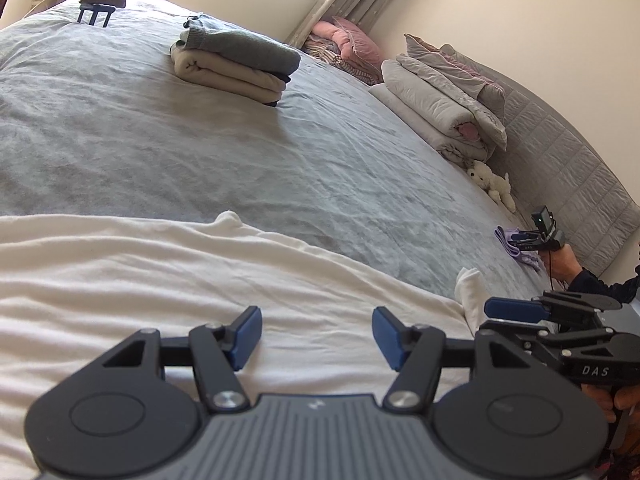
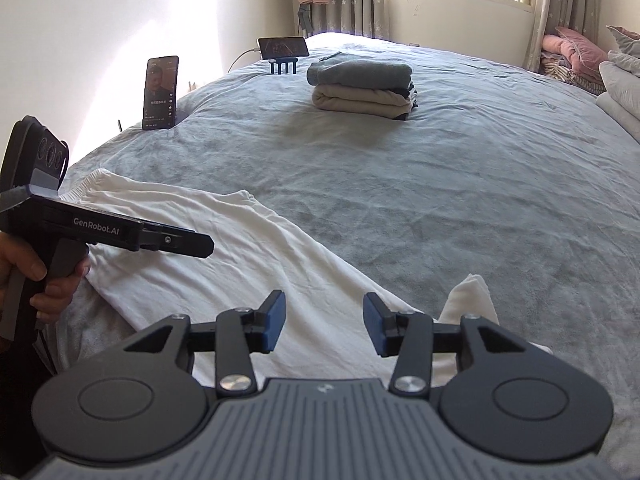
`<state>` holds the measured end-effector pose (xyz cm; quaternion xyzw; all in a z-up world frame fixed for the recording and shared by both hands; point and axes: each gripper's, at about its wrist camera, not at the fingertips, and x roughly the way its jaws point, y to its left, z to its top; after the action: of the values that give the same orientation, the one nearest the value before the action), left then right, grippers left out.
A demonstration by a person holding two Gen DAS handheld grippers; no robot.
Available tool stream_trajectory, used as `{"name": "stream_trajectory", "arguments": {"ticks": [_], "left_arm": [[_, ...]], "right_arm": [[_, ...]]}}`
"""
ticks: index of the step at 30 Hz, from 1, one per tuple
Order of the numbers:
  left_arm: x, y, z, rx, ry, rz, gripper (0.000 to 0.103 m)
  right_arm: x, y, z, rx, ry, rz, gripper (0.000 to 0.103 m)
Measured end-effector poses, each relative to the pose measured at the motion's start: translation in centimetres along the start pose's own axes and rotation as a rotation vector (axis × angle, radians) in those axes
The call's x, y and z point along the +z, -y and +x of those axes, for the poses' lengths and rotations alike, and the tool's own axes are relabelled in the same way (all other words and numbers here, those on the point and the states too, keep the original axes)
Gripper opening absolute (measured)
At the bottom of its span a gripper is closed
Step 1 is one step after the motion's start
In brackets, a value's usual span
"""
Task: Fold clothes
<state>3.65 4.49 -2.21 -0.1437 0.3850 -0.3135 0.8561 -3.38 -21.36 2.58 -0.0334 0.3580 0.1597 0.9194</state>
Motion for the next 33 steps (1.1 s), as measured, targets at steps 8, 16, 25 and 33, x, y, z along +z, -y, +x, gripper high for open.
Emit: {"name": "stream_trajectory", "arguments": {"ticks": [8,16,25,33], "left_arm": [[-0.1,0.4,0.2,-0.003,-0.009,0.023,0.063],[-0.2,0.4,0.4,-0.002,-0.014,0.022,0.063],[-0.4,0.8,0.7,-0.052,-0.026,0.02,0.063],[-0.5,0.9,0.6,-0.081,-0.033,0.01,0.063]], "right_arm": [[-1.9,1.5,-0.7,-0.15,-0.048,0.002,0.047],[-2.7,4.4,-0.2,-0.276,-0.064,0.069,0.047],[-3.5,6.8,0.9,-0.256,-0.087,0.159,0.047],[-3.4,5.9,0.7,-0.217,-0.063,0.13,0.014]]}}
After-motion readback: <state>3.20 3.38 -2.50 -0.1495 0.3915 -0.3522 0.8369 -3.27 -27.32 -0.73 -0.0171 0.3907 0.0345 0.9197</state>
